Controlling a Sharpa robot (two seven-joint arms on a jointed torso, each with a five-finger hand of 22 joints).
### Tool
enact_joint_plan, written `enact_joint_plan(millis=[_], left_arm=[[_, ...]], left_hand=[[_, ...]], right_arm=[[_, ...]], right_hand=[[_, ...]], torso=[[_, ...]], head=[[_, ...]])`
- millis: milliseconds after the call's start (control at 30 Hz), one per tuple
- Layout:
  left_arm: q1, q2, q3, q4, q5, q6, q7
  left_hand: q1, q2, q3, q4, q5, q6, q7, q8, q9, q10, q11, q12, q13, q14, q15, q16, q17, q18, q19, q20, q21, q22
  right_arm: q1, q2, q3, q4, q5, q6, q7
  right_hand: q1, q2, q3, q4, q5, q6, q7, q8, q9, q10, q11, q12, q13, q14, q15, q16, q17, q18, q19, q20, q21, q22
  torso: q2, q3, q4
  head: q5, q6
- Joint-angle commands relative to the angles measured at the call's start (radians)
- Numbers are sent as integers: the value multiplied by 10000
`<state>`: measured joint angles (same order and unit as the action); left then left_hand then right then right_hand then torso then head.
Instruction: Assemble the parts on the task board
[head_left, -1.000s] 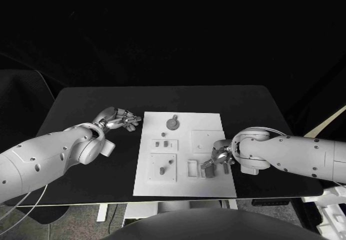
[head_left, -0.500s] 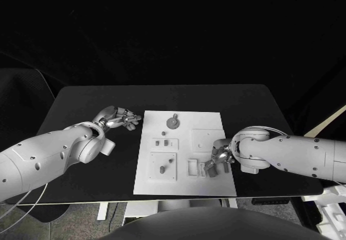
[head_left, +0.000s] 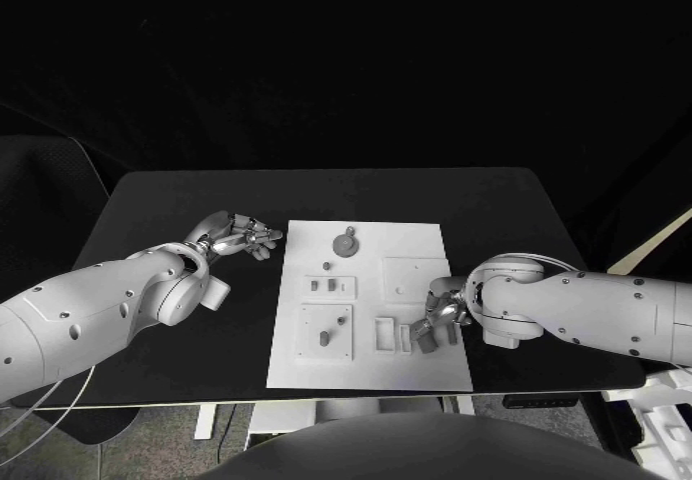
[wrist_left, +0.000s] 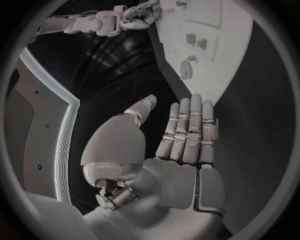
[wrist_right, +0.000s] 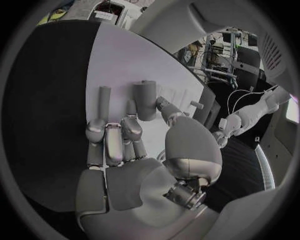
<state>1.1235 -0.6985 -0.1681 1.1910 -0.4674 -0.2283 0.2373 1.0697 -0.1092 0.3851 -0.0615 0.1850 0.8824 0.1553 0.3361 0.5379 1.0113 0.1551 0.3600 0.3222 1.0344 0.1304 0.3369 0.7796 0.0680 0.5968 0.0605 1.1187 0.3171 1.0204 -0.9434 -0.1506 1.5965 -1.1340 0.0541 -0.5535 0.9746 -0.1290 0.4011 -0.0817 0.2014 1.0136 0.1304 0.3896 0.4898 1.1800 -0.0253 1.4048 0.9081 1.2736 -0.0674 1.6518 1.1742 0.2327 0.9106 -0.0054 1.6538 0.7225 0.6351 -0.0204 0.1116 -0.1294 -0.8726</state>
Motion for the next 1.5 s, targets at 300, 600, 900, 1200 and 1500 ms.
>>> enact_joint_plan(millis=[300, 600, 900, 1200, 1500], left_arm=[[13, 43, 7, -34, 56, -44, 3], [13, 44, 7, -33, 56, -37, -3], [14, 33, 7, -19, 56, -41, -13], [16, -1, 7, 12, 56, -52, -34], [20, -69, 8, 50, 56, -57, -73]], left_hand=[[-106, -1, -60, -14, 22, 9, 19, -18, 2, -13, -35, -39, 10, -77, 27, -24, -10, 33, -76, 34, -45, 8], [-110, -2, -64, -14, 22, 10, 18, -18, 2, -15, -34, -41, 10, -81, 27, -27, -11, 32, -79, 34, -47, 8], [-116, -4, -70, -13, 22, 12, 16, -18, 2, -18, -34, -44, 10, -86, 28, -32, -13, 31, -83, 34, -51, 8], [-118, -4, -72, -12, 22, 12, 16, -18, 2, -18, -33, -44, 10, -87, 29, -34, -13, 30, -85, 34, -52, 8], [-118, -4, -72, -12, 22, 12, 16, -18, 2, -18, -33, -44, 10, -87, 29, -34, -13, 30, -85, 34, -52, 8]], right_arm=[[350, -511, -53, 491, 1693, -843, -328], [508, -425, -52, 638, 2447, -1298, -325], [527, 199, -52, 535, 3050, -1502, -362], [528, 882, -62, 196, 3117, -1407, -424], [527, 1021, -72, 101, 2965, -1173, -468]], right_hand=[[346, 387, 466, -365, 89, 266, 113, 82, -407, 112, -15, 68, 18, 405, -292, 257, 61, 288, -30, 19, 1190, 18], [321, 359, 457, -356, 98, 298, 109, 96, -400, 128, -15, 73, 19, 431, -291, 270, 83, 287, -21, 23, 1198, 22], [222, 281, 425, -310, 111, 350, 106, 110, -392, 161, -14, 79, 17, 481, -287, 294, 122, 284, 4, 37, 1215, 31], [-37, 235, 381, -164, 95, 393, 104, 105, -391, 202, -10, 72, 7, 546, -278, 319, 172, 281, 44, 62, 1228, 39], [-105, 246, 381, -123, 92, 393, 104, 96, -394, 205, -9, 66, 3, 587, -276, 333, 219, 282, 51, 67, 1227, 40]], torso=[[-5, 2, -6], [-4, -2, 8], [-3, -13, -2], [3, -20, 6], [-2, -10, 8]], head=[[-11, 6], [-2, 21], [27, 16], [31, 3], [86, 0]])
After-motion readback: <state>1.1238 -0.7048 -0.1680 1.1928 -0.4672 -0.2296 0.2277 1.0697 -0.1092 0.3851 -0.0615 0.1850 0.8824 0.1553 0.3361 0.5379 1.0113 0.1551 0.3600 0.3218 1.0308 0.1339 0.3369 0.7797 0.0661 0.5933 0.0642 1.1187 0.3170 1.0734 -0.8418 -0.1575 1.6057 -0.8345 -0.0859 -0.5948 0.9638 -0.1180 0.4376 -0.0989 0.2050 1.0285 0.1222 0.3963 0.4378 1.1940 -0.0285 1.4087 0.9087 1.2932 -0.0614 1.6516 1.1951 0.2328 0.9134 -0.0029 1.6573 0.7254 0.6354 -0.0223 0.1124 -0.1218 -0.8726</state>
